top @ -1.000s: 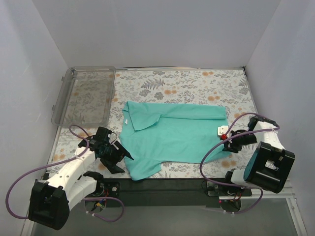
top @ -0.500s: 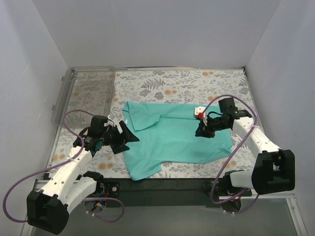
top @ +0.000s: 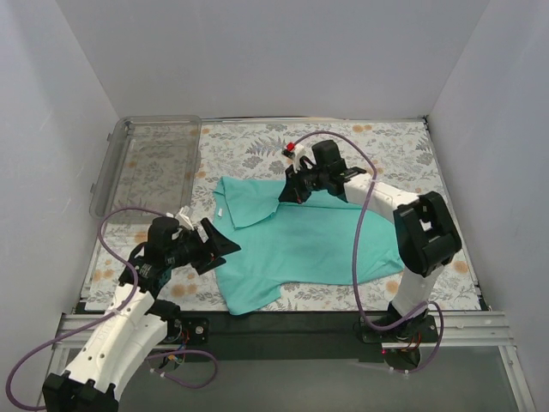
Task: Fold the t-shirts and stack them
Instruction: Fold the tshirt
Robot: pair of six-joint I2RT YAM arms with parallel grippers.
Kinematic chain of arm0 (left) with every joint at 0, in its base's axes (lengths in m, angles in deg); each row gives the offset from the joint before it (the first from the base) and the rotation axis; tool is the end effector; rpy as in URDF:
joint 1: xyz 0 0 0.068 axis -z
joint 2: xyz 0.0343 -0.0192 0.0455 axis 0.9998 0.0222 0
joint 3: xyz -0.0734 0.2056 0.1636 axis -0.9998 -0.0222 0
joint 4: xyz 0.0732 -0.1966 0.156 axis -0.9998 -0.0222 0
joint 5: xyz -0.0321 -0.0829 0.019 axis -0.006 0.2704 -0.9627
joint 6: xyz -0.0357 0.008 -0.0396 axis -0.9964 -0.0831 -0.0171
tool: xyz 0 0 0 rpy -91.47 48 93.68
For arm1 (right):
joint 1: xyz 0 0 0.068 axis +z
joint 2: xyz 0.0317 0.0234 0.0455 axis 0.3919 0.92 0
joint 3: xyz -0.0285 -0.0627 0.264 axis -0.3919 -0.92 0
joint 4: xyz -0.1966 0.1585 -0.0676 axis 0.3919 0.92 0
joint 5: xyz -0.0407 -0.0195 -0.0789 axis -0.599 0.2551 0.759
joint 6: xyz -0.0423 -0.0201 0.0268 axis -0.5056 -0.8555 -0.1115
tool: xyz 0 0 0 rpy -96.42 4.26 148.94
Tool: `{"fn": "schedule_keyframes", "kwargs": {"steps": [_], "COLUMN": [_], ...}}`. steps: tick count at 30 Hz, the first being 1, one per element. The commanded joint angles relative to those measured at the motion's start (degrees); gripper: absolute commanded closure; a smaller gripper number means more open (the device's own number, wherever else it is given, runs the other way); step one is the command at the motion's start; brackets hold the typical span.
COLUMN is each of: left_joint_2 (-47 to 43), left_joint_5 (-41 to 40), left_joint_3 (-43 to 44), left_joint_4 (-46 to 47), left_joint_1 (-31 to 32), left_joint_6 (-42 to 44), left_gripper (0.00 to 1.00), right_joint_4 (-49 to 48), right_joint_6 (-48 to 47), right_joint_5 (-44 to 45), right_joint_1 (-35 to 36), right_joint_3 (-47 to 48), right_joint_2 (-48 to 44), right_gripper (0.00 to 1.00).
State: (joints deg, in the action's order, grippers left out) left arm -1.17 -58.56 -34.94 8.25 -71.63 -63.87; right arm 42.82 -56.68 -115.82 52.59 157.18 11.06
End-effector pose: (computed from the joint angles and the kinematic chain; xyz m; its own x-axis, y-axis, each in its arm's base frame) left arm 0.1292 -0.0572 0.2229 -0.5933 -0.7429 0.3100 -0.6318 0.1912 -0.7512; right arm 0.3305 0.2110 0.2329 -0.4752 -0.3113 -0.8230 -0.8328 0.4610 0.3065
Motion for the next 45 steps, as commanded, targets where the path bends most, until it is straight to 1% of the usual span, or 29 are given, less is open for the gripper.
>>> {"fn": "schedule_keyframes", "kwargs": {"steps": [1, 5, 13, 19, 24, 28, 29, 30, 33, 36, 38, 39, 40, 41, 42, 43, 44, 45], "left_joint_2": [-3.1, -5.6, -7.9, -7.8, -8.1, -8.4, -8.3, -8.3, -8.1, -8.0, -8.0, -8.0, -8.0, -7.9, -7.9, -7.9, -7.7, -7.7], "left_joint_5": [-0.7, -0.6, -0.3, -0.6, -0.7, -0.5, -0.5, -0.6, -0.7, -1.4, -2.0, -2.7, -3.0, -3.3, -3.5, -2.9, -2.9, -2.6], "left_joint_3": [-1.4, -2.9, -5.0, -4.9, -5.2, -5.6, -5.6, -5.5, -5.4, -4.9, -4.3, -3.8, -3.6, -3.4, -3.4, -3.6, -3.8, -4.2], "left_joint_4": [-1.0, -2.7, -2.9, -2.8, -3.0, -2.8, -2.8, -2.8, -2.8, -3.4, -4.5, -5.1, -5.7, -7.6, -8.4, -9.1, -10.9, -11.6], "left_joint_1": [0.2, 0.2, 0.2, 0.3, 0.2, 0.3, 0.2, 0.2, 0.3, 0.2, 0.3, 0.3, 0.2, 0.2, 0.2, 0.2, 0.3, 0.2], "left_joint_6": [-2.2, -3.0, -4.0, -3.8, -3.8, -3.9, -3.9, -3.8, -3.5, -3.2, -3.1, -3.1, -3.8, -4.4, -5.0, -6.0, -8.6, -10.0], "left_gripper": [0.28, 0.28, 0.28, 0.28, 0.28, 0.28, 0.28, 0.28, 0.28, 0.27, 0.27, 0.27, 0.27, 0.27, 0.27, 0.27, 0.27, 0.27], "right_joint_4": [-5.0, -4.7, -0.7, 2.1, 3.3, 7.9, 10.3, 11.5, 13.9, 13.9, 13.9, 13.9, 14.2, 15.9, 17.8, 19.7, 23.7, 25.3], "right_joint_6": [9.6, 10.1, 7.7, 5.9, 4.0, 2.8, 2.9, 1.2, 0.5, -1.5, -3.3, -5.9, -7.3, -12.9, -16.9, -21.1, -28.7, -31.8], "right_joint_5": [2.0, 3.6, 3.2, 5.3, 8.5, 10.5, 11.4, 11.5, 10.3, 8.9, 8.5, 7.1, 6.3, 3.3, 1.3, -0.9, -3.7, -4.5], "right_joint_1": [1.9, 2.1, 3.3, 3.8, 3.8, 3.8, 4.0, 4.1, 4.1, 4.1, 3.7, 3.3, 2.9, 2.5, 1.7, 1.1, 0.5, -0.8], "right_joint_3": [5.6, 9.7, 10.9, 10.1, 9.0, 12.4, 14.3, 15.0, 16.5, 17.1, 17.2, 17.2, 16.4, 15.8, 15.1, 12.5, 10.8, 8.7], "right_joint_2": [3.8, 8.7, 14.2, 16.2, 14.2, 14.9, 15.6, 16.3, 18.2, 16.0, 11.5, 9.6, 5.6, 3.4, 1.2, -3.3, -5.7, -8.0], "right_gripper": [0.99, 0.99, 0.99, 0.99, 0.99, 0.99, 0.99, 0.99, 0.99, 0.99, 0.96, 0.93, 0.91, 0.89, 0.84, 0.82, 0.78, 0.67]}}
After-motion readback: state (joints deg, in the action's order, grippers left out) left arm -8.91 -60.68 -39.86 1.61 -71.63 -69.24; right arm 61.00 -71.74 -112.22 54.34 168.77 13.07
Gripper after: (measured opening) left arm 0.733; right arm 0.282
